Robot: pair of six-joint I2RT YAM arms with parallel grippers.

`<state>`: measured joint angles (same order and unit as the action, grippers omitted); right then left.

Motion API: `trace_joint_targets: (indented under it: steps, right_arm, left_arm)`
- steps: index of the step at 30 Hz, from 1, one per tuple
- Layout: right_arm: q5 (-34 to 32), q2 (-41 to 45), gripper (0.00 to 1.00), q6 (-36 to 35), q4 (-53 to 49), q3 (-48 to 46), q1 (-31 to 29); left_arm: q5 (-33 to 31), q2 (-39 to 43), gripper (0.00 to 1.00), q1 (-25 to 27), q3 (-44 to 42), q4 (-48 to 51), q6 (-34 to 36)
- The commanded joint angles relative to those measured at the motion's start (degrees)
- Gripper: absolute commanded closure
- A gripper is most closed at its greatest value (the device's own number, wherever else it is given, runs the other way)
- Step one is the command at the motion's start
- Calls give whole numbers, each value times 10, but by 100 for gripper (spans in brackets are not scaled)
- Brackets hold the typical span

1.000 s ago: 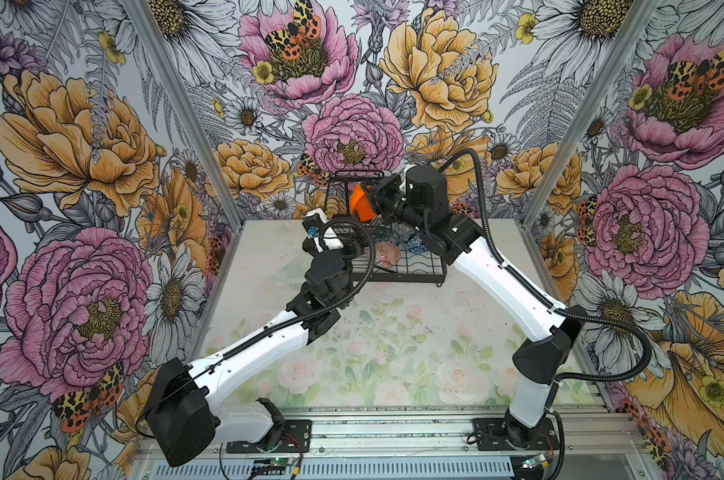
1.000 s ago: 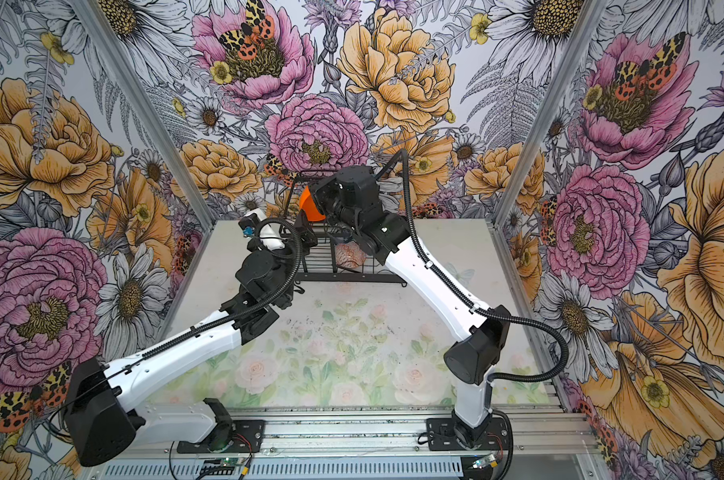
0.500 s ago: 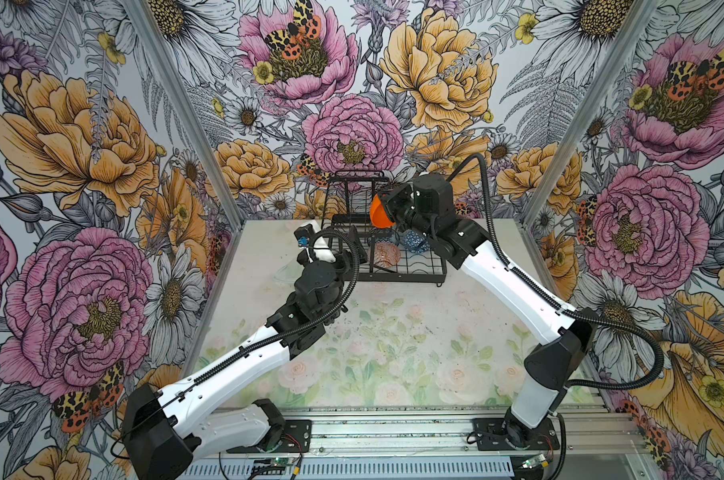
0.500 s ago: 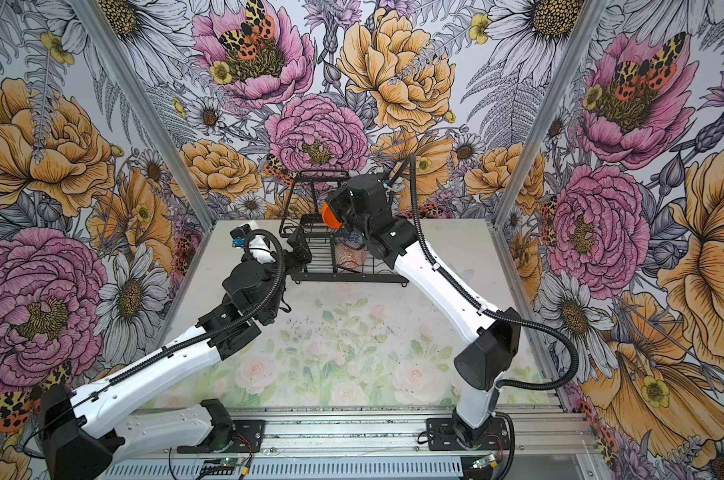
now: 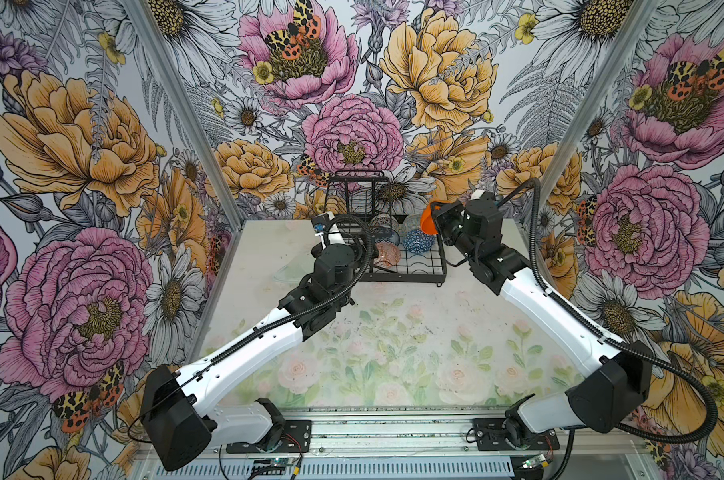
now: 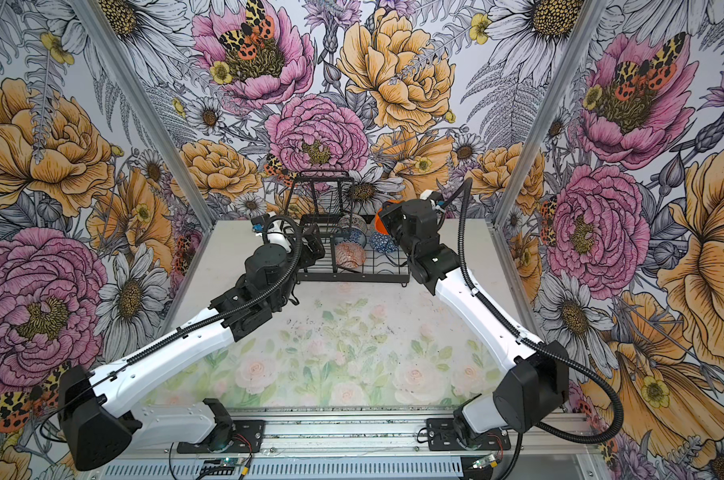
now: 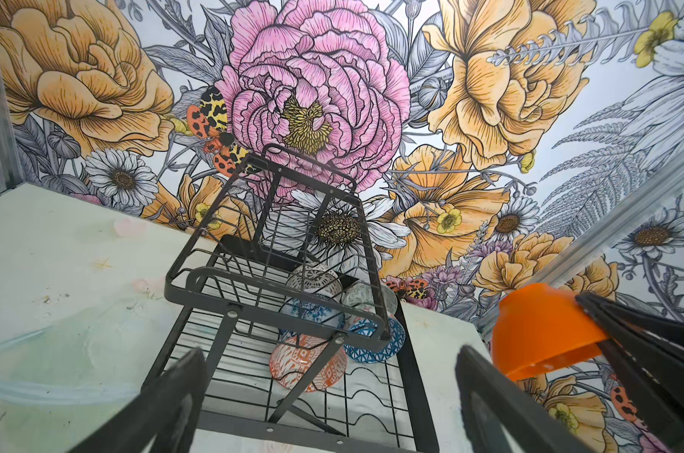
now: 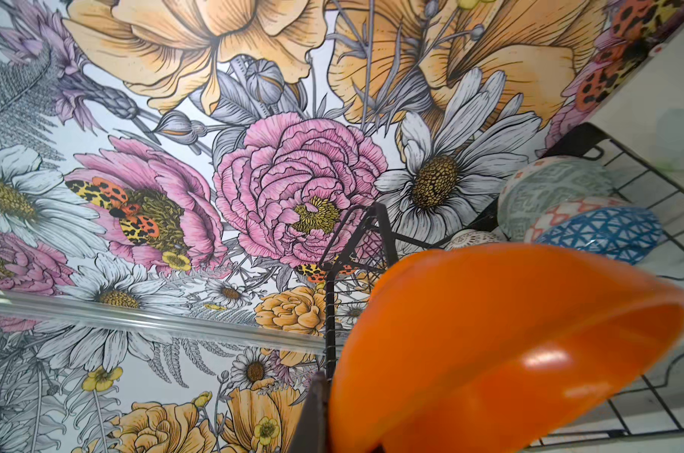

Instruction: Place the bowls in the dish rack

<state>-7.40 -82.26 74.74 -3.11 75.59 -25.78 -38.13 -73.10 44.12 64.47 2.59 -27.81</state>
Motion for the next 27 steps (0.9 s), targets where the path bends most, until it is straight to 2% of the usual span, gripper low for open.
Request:
trace_joint_targets:
  steps: [1, 4, 12, 21, 27]
  right_arm:
    - [18, 18, 100, 14, 116, -43, 22]
    - [36, 19, 100, -7, 117, -61, 37]
    - [58, -9, 100, 11, 196, -125, 48]
    - [77, -87, 100, -4, 286, -136, 48]
    - [45, -109, 100, 5, 310, -155, 48]
  left_arm:
    - [29, -18, 1, -3, 30, 45, -23]
    - [33, -36, 1, 3, 48, 57, -32]
    - [88, -98, 1, 12, 132, 105, -50]
    - [188, -127, 1, -16, 137, 111, -67]
    - [238, -126, 1, -32, 148, 136, -63]
